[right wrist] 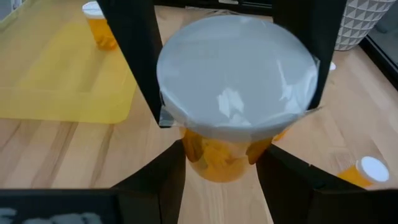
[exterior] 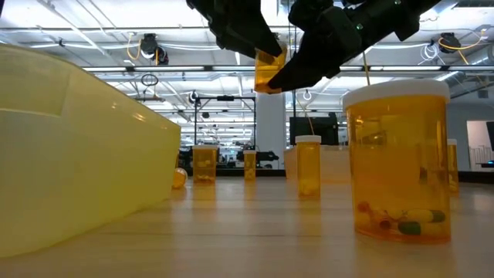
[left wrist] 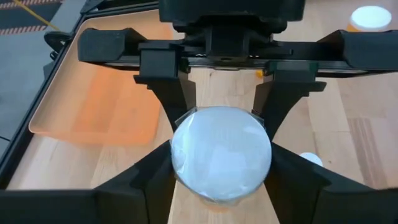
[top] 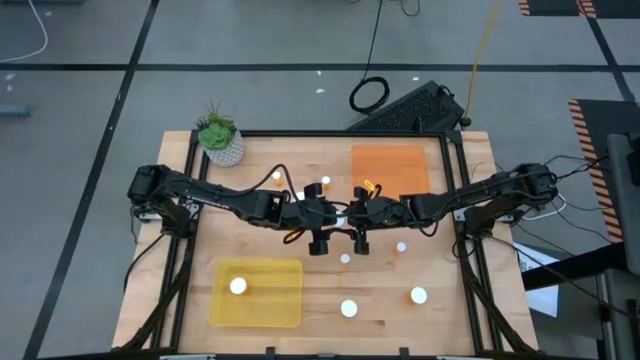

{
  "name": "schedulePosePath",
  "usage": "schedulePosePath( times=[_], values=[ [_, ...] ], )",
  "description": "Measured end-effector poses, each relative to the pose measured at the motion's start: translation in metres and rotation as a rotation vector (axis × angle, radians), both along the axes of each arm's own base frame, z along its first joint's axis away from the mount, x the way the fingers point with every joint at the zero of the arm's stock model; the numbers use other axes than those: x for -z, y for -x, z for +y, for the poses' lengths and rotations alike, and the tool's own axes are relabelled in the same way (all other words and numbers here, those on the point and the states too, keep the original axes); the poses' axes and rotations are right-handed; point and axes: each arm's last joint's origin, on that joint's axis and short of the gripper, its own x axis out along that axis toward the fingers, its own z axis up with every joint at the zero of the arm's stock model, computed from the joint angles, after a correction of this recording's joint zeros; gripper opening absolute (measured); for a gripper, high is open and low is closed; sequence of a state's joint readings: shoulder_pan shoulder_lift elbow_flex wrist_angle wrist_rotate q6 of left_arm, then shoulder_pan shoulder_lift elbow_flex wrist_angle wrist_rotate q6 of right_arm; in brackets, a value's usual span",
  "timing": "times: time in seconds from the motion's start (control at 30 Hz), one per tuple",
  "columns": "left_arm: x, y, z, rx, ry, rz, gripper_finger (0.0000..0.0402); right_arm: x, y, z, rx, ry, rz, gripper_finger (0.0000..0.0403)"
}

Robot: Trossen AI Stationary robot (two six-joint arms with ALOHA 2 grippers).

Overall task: Pick and place medicine bottles into bin by pill shape (circle, oval)
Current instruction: Put the large pill bottle into the yellow bin

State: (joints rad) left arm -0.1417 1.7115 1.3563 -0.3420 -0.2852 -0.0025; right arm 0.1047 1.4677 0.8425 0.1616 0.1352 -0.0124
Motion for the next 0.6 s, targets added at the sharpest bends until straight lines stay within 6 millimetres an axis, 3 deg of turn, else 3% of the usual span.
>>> schedulePosePath(
  times=[0.23, 0.6],
  values=[
    [0.0, 0.001, -0.004, 0.006, 0.0, -0.001, 0.0225, 0.0, 0.0, 0.0, -0.001, 0.0, 0.0, 0.0193],
    [-0.005, 0.01, -0.015, -0.01, 0.051, 0.014, 0.0214, -0.001, 0.007, 0.008, -0.034, 0.002, 0.041, 0.0328]
  ],
)
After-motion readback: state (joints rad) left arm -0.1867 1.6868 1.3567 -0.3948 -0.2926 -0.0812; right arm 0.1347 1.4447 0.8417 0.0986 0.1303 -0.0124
